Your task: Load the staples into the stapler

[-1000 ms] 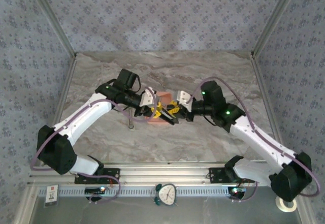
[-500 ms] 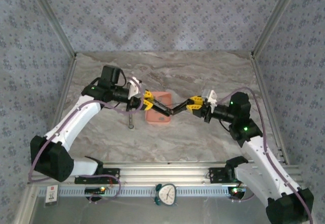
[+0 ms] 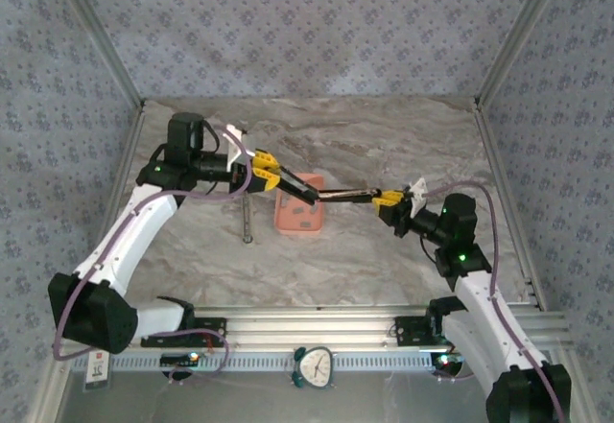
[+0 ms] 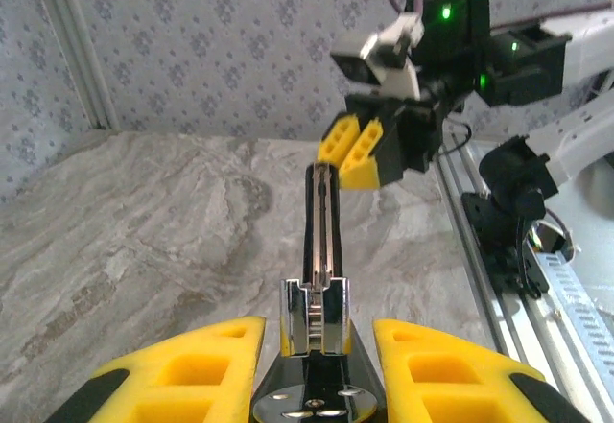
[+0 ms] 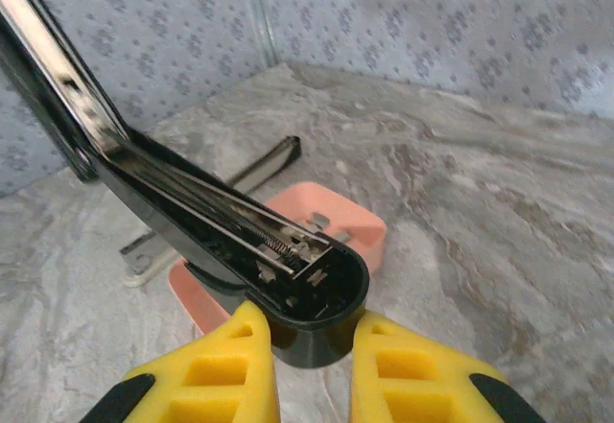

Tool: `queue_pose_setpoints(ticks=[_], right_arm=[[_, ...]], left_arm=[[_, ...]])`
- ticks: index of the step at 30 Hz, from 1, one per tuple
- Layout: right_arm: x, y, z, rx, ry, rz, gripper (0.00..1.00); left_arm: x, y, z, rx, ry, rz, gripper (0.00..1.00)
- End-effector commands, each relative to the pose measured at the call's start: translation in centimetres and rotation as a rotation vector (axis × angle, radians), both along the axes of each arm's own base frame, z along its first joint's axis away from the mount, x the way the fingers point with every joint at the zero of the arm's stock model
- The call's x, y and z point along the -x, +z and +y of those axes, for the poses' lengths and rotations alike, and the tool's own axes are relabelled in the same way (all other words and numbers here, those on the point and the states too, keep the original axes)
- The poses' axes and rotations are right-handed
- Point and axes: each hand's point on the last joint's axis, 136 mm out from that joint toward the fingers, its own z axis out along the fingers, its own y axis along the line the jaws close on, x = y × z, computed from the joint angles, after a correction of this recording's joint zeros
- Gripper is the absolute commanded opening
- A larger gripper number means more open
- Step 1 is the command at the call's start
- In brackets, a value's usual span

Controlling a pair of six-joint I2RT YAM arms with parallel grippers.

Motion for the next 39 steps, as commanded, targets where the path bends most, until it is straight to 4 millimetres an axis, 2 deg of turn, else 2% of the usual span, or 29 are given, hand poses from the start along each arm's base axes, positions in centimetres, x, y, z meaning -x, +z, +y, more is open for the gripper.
queue_pose_setpoints(ticks=[1,4,9,12,20,26,30,36,39], right_arm=[[-1.2,-1.2,-1.7,-0.001,-0.122,0.044,0.07],[-1.3,-1.1,-1.8,-0.022,-0.131,0.055,0.12],[-1.7,0.4,-1.9,-0.114,-0.168,0.097,0.38],[-2.1,1.7,-1.5,-0.197,-0.186,0.169,0.46],[-3.9,4.2,1.8,-0.334,-0.248,0.478,0.55],[-6.0,3.9,3.4,-0.412,-0.332,0.754,0.58],[-6.1,2.3,2.4,-0.391,-0.412,0.875,0.6],[-6.4,-0.2,-1.0,-0.438,-0.557,1.002,0.6],[-6.4,-1.0,-2.0,-0.461,-0.601,1.036,0.6]], left_arm=[[-0.1,5.6,0.6,0.096,0.025,-0.137,0.0],[-0.9,6.0,0.7,0.11,0.08,-0.156,0.0],[-2.5,5.8,0.9,0.126,0.2,-0.194,0.0],[-3.2,5.9,0.6,0.15,0.258,-0.237,0.0],[-4.3,5.3,-1.3,0.205,0.37,-0.318,0.0],[-4.1,3.8,-2.9,0.175,0.417,-0.4,0.0],[-4.5,2.6,-4.2,0.161,0.486,-0.42,0.0],[-6.0,0.3,-7.0,0.153,0.636,-0.385,0.0],[-6.7,-0.6,-8.6,0.164,0.71,-0.378,0.0]])
